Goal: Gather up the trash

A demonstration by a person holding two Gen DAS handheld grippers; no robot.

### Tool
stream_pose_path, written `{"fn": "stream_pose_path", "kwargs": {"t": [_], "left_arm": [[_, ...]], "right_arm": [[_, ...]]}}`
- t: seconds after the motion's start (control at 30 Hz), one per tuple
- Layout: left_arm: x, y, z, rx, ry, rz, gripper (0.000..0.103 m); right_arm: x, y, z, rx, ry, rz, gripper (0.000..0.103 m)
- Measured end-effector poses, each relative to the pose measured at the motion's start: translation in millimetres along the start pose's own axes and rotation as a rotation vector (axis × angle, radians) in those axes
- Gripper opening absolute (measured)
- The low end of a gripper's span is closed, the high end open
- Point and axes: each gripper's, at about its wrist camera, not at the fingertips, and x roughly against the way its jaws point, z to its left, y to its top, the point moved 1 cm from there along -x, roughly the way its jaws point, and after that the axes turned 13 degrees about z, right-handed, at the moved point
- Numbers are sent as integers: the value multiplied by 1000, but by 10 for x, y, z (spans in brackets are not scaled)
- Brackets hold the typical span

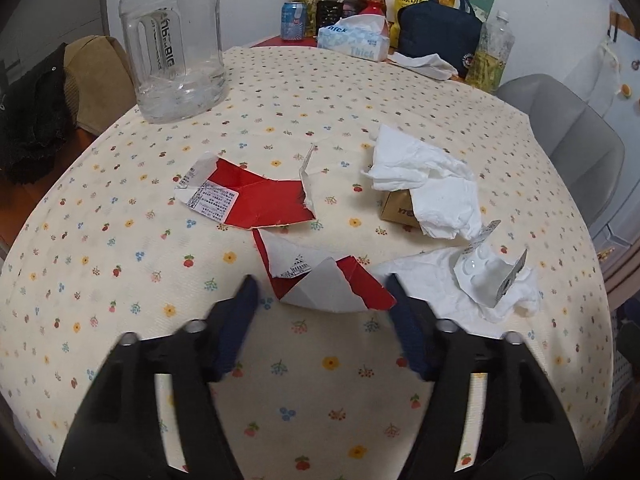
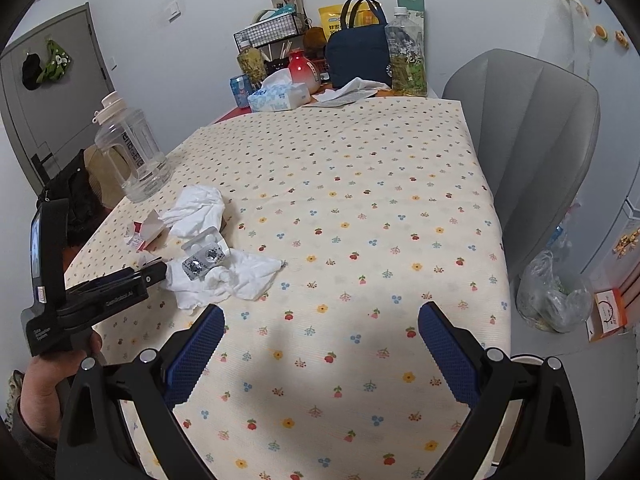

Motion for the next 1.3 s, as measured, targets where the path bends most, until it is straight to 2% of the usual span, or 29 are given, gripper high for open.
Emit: {"fn": "stream_pose_path", "kwargs": {"t": [0.07,0.13,0.17,0.43,0.57,0.8,0.93,1.13,1.2,1.27,1.3], "left_arm": [[12,-8,22,6,15,-3,30],[27,-19,78,13,3,-2,12],[35,-27,114,18,-14,1,8],[249,-119,302,34,-132,-48,4],[381,-122,374,43,-163,-73,4],[539,-118,493,55,-158,-102,4],[609,-131,551,57,-149,-116,4],[613,-150,606,65,-137,-112,4],[629,-155,590,61,-139,-115,4],[650,-159,565,55,-142,-119,4],[668,-157,547,50,-145,-123,4]], "right_arm": [[1,8,22,6,1,-2,95],[-13,16,45,13,0,0,95],[-23,22,58,16,0,2,95],[-98,110,278,68,22,6,95],[-114,192,452,110,34,0,95],[-254,318,727,176,64,11,87],[-441,363,883,228,52,40,84],[-673,421,1045,296,7,65,66],[-722,456,1035,304,15,92,32],[-730,488,991,297,44,119,15],[-693,497,967,295,38,108,13]]}}
